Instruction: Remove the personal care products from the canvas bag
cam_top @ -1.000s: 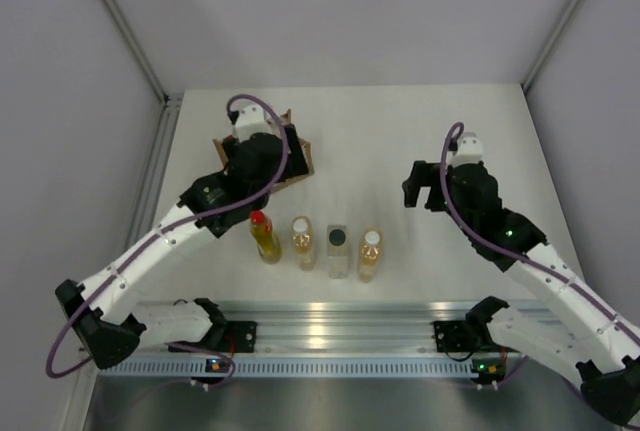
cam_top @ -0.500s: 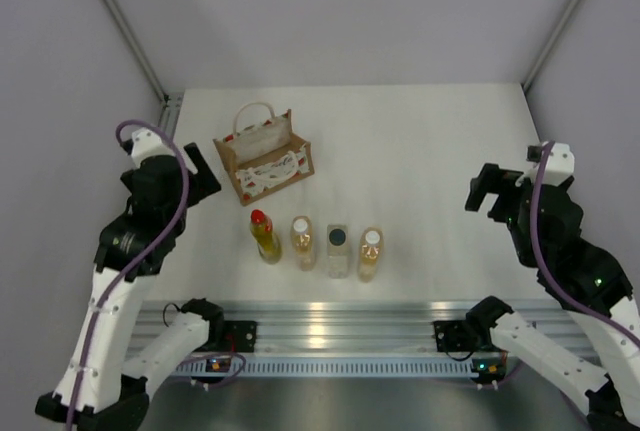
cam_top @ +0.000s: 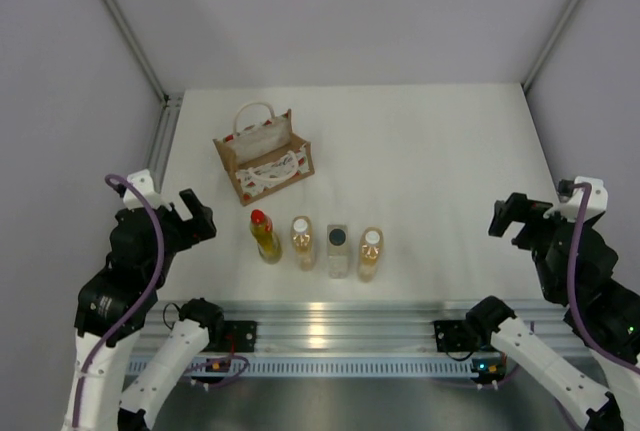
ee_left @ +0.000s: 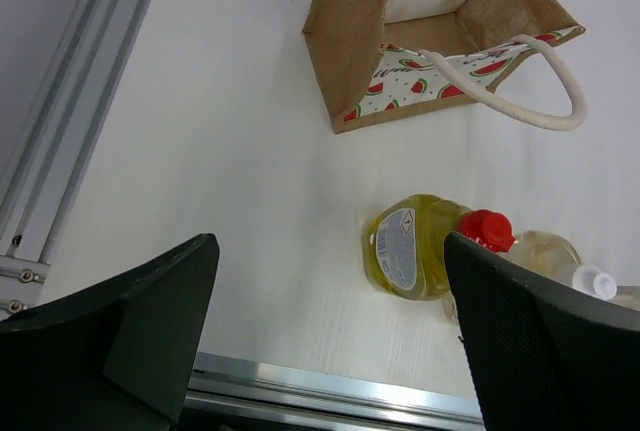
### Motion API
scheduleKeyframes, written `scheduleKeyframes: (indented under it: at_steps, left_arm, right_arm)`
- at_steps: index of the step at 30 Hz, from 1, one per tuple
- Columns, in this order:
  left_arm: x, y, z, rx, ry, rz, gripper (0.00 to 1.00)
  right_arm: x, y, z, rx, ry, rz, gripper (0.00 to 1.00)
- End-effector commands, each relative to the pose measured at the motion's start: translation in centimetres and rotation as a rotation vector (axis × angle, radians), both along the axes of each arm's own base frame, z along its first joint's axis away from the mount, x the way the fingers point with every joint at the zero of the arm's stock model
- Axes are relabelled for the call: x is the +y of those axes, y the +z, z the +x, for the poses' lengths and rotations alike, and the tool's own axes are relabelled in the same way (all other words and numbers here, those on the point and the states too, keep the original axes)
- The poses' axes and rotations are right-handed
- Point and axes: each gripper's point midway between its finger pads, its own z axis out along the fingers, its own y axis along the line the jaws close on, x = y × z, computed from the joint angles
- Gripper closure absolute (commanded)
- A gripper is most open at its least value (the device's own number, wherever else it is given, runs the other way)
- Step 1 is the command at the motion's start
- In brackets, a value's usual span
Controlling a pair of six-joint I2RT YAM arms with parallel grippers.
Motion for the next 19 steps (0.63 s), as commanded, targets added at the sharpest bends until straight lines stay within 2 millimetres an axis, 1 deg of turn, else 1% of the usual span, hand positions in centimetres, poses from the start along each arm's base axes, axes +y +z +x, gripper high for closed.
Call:
scheduleKeyframes:
  at_steps: [1, 9, 19]
  left_arm:
    - [-0.69, -0.41, -0.52, 0.004, -0.053, -0.007, 0.02]
    - [-0.53, -0.10, -1.11, -0.029, -0.050, -0.022, 0.02]
    - [-0.37, 0.02, -1.15, -0.034, -0.041, -0.022, 0.02]
  right_arm:
    - [-0.32, -0.54, -0.65, 0.016, 0.015, -0.026, 0.00]
    - [-0.15, -0.79, -0.40, 0.031, 0.014, -0.032, 0.00]
    - [0.10, -0.96, -0.23, 0.039, 0.021, -0.033, 0.01]
